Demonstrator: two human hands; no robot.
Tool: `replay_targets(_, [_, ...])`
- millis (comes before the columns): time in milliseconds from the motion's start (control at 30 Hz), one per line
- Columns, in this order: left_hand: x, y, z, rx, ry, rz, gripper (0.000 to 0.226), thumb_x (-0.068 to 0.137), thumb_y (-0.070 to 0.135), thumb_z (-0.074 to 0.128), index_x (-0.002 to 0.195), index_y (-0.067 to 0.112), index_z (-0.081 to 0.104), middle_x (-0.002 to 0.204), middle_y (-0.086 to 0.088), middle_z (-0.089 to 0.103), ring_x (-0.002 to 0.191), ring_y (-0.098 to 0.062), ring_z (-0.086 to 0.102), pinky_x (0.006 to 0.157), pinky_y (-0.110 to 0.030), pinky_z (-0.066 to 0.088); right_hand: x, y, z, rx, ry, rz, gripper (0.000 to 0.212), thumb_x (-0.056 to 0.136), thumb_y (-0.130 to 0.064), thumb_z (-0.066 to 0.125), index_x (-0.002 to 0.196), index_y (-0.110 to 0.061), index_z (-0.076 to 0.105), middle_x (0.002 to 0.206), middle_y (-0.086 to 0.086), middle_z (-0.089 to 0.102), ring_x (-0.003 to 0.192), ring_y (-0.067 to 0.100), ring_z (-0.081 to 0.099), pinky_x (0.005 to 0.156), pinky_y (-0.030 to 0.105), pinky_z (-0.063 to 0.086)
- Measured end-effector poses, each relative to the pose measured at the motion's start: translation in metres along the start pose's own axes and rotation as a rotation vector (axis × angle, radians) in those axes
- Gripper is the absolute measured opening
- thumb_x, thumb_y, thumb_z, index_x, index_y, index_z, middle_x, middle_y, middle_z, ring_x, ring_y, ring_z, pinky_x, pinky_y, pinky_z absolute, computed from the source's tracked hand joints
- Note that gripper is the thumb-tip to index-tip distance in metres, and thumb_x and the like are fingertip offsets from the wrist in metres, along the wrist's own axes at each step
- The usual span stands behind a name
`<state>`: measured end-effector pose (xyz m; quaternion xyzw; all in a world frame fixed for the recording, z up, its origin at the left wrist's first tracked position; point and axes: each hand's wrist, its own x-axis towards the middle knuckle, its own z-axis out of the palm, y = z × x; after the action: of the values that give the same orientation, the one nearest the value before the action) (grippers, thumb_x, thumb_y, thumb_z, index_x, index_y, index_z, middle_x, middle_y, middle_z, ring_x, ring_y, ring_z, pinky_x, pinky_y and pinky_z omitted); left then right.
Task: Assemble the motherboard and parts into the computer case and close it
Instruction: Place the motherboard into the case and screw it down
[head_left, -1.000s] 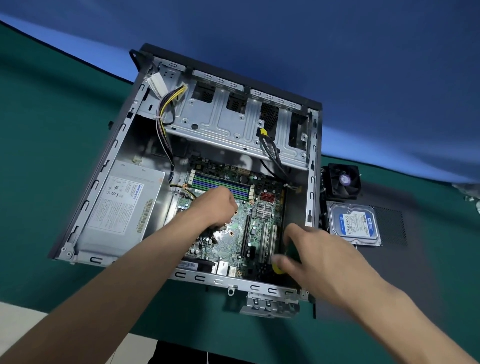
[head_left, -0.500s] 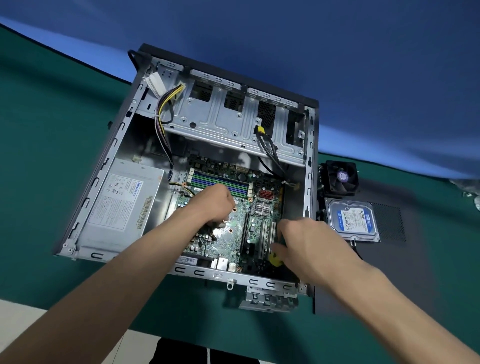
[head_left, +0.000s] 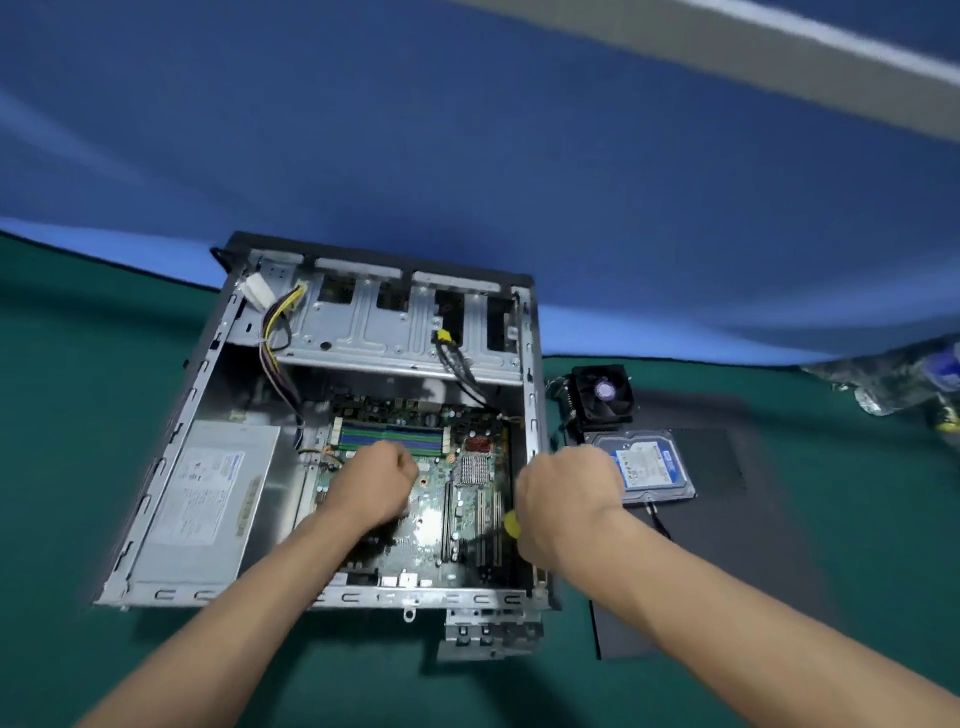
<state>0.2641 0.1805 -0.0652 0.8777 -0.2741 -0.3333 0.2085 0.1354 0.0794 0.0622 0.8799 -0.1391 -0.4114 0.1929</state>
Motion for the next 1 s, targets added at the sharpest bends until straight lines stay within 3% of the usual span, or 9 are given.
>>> replay_targets(133, [-0.018, 0.021, 0.001, 0.008, 0.090, 0.072, 0.024, 0.094, 0.018, 0.047, 0.071, 0.017, 0.056, 0.065, 0.003, 0.060, 0.057, -0.010, 0.052, 0.050, -0.022, 0.035, -0.005, 0.036, 0.022, 0.320, 0.050, 0.139, 0.028, 0.088, -0.019, 0.047, 0.112, -0.007, 0.054, 0.105, 0.004, 0.062, 0.092, 0.025, 0.065, 0.068, 0.027, 0.046])
replay_targets(267, [-0.033, 0.051, 0.011, -0.063, 0.150, 0.147, 0.030, 0.094, 0.020, 0.050, 0.064, 0.020, 0.045, 0.056, 0.007, 0.050, 0.048, -0.006, 0.045, 0.046, -0.015, 0.037, -0.004, 0.058, 0.056, 0.770, 0.221, 0.230, 0.031, 0.090, -0.042, 0.053, 0.107, -0.017, 0.054, 0.104, 0.004, 0.065, 0.098, 0.026, 0.062, 0.067, 0.030, 0.037])
replay_targets(367, [-0.035, 0.078, 0.018, -0.068, 0.191, 0.220, 0.034, 0.094, 0.022, 0.050, 0.061, 0.021, 0.040, 0.051, 0.009, 0.044, 0.043, -0.002, 0.036, 0.040, -0.011, 0.032, 0.004, 0.067, 0.084, 1.101, 0.291, 0.287, 0.019, 0.088, -0.045, 0.056, 0.091, -0.027, 0.059, 0.082, -0.004, 0.063, 0.087, 0.021, 0.062, 0.063, 0.027, 0.038])
replay_targets(500, [-0.033, 0.113, 0.031, -0.092, 0.222, 0.228, 0.037, 0.093, 0.018, 0.050, 0.059, 0.023, 0.037, 0.051, 0.010, 0.041, 0.041, 0.001, 0.032, 0.044, -0.008, 0.035, 0.020, 0.073, 0.113, 1.472, 0.354, 0.342, 0.009, 0.084, -0.032, 0.061, 0.081, -0.024, 0.059, 0.063, -0.007, 0.057, 0.063, 0.017, 0.055, 0.052, 0.027, 0.034])
replay_targets(633, [-0.024, 0.140, 0.049, -0.092, 0.314, 0.143, 0.038, 0.092, 0.021, 0.050, 0.058, 0.023, 0.034, 0.050, 0.009, 0.040, 0.044, -0.003, 0.030, 0.046, -0.013, 0.034, 0.042, 0.068, 0.128, 1.911, 0.404, 0.411, 0.025, 0.079, -0.031, 0.071, 0.064, -0.018, 0.056, 0.050, -0.005, 0.052, 0.052, 0.019, 0.049, 0.057, 0.030, 0.038])
replay_targets(733, [-0.023, 0.148, 0.066, 0.024, 0.427, 0.108, 0.037, 0.092, 0.021, 0.049, 0.059, 0.021, 0.032, 0.049, 0.008, 0.037, 0.044, -0.009, 0.033, 0.041, -0.021, 0.023, 0.061, 0.058, 0.137, 2.031, 0.433, 0.425, 0.028, 0.080, -0.033, 0.072, 0.065, -0.014, 0.059, 0.052, 0.000, 0.058, 0.052, 0.019, 0.052, 0.058, 0.032, 0.041])
replay_targets(800, [-0.023, 0.148, 0.074, 0.033, 0.489, 0.095, 0.035, 0.091, 0.019, 0.051, 0.060, 0.019, 0.035, 0.050, 0.008, 0.036, 0.047, -0.014, 0.035, 0.047, -0.032, 0.025, 0.077, 0.049, 0.140, 2.087, 0.424, 0.397, 0.018, 0.083, -0.025, 0.070, 0.073, -0.012, 0.065, 0.069, 0.009, 0.067, 0.067, 0.024, 0.059, 0.069, 0.036, 0.048])
replay_targets(867, [-0.021, 0.146, 0.077, 0.018, 0.520, 0.087, 0.035, 0.091, 0.018, 0.052, 0.060, 0.019, 0.036, 0.050, 0.007, 0.037, 0.048, -0.015, 0.034, 0.048, -0.033, 0.029, 0.093, 0.039, 0.141, 2.118, 0.350, 0.367, 0.012, 0.084, -0.019, 0.067, 0.073, -0.019, 0.066, 0.077, 0.007, 0.068, 0.076, 0.025, 0.061, 0.076, 0.037, 0.050])
replay_targets(1000, [-0.018, 0.146, 0.078, 0.038, 0.544, 0.087, 0.045, 0.088, 0.016, 0.056, 0.056, 0.024, 0.026, 0.047, 0.008, 0.029, 0.043, -0.009, 0.027, 0.042, -0.028, 0.020, 0.120, 0.025, 0.144, 2.000, 0.213, 0.470, 0.027, 0.089, -0.028, 0.061, 0.064, -0.021, 0.054, 0.072, 0.004, 0.062, 0.073, 0.026, 0.059, 0.066, 0.031, 0.044])
